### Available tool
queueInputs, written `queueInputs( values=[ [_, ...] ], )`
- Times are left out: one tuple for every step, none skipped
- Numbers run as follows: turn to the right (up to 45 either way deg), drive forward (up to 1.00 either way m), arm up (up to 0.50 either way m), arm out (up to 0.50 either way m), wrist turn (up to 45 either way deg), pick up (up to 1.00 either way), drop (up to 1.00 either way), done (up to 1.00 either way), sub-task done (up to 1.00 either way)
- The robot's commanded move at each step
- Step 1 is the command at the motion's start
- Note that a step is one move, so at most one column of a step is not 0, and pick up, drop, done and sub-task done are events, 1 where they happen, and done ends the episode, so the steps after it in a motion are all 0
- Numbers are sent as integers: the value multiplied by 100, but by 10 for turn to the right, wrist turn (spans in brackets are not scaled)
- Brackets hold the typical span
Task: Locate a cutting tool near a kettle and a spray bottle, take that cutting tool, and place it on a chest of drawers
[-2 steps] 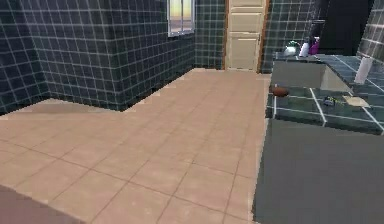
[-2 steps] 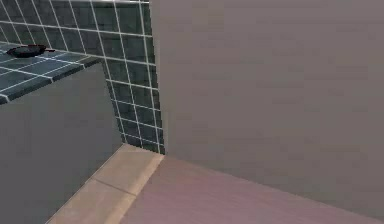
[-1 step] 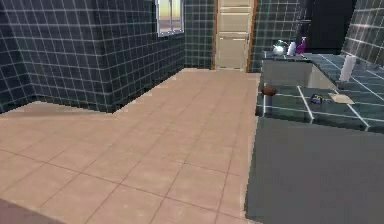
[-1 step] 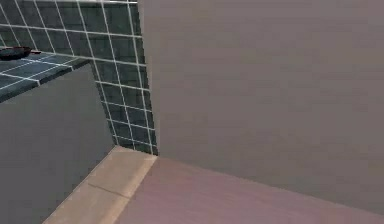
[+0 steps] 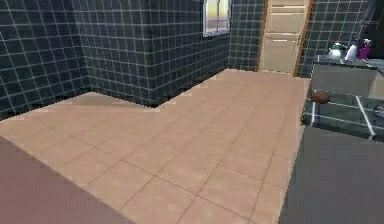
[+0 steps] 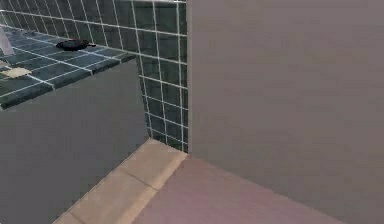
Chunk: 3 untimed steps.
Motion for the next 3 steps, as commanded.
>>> queueInputs(
  values=[
    [0,100,0,0,0,0,0,0,0],
    [0,15,0,0,0,0,0,0,0],
    [240,0,0,0,0,0,0,0,0]
  ],
)
